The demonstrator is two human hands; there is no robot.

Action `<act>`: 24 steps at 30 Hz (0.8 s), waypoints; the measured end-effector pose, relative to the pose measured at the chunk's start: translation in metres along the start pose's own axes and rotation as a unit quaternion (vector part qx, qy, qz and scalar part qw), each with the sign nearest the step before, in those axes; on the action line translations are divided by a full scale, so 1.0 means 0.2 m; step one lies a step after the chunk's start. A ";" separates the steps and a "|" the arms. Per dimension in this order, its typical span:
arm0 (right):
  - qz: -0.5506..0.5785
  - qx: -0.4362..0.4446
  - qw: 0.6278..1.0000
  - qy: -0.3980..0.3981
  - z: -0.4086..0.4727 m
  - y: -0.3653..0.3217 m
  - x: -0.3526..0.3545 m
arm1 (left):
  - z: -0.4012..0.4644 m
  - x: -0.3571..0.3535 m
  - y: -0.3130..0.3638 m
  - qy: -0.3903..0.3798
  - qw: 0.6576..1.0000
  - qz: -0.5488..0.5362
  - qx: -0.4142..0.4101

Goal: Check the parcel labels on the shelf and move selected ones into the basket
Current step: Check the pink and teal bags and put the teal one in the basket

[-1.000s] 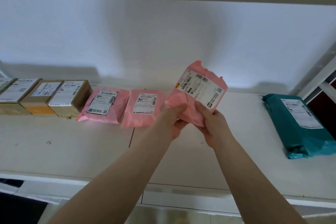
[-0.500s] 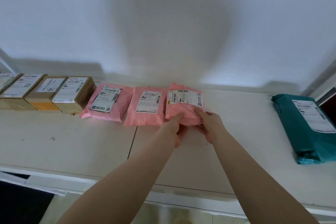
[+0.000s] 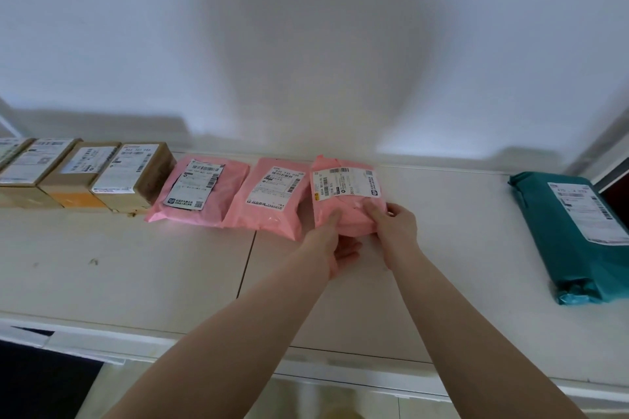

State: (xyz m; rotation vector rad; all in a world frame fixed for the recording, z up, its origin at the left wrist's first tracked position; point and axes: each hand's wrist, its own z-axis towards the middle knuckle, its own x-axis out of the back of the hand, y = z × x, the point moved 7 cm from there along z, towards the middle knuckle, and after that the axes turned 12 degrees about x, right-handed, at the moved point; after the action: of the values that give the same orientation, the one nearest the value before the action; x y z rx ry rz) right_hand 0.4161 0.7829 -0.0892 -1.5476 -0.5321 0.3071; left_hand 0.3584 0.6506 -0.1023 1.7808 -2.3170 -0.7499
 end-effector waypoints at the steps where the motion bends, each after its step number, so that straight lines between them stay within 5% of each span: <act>1: 0.004 0.012 1.000 0.009 -0.01 -0.01 0.01 | 0.00 0.00 -0.01 -0.006 1.000 -0.003 0.003; 11: 0.031 0.018 0.999 0.022 -0.03 0.03 -0.03 | 0.00 0.02 -0.04 -0.075 0.992 0.102 0.024; 24: 0.055 0.028 0.998 0.007 -0.04 0.00 -0.07 | 0.02 0.01 -0.01 -0.087 0.993 0.073 0.018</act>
State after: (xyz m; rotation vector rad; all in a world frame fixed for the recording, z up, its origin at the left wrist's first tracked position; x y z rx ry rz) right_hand 0.4074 0.7689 -0.0899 -1.5272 -0.4246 0.3918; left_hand 0.3579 0.6500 -0.1074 1.5959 -2.5537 -0.8751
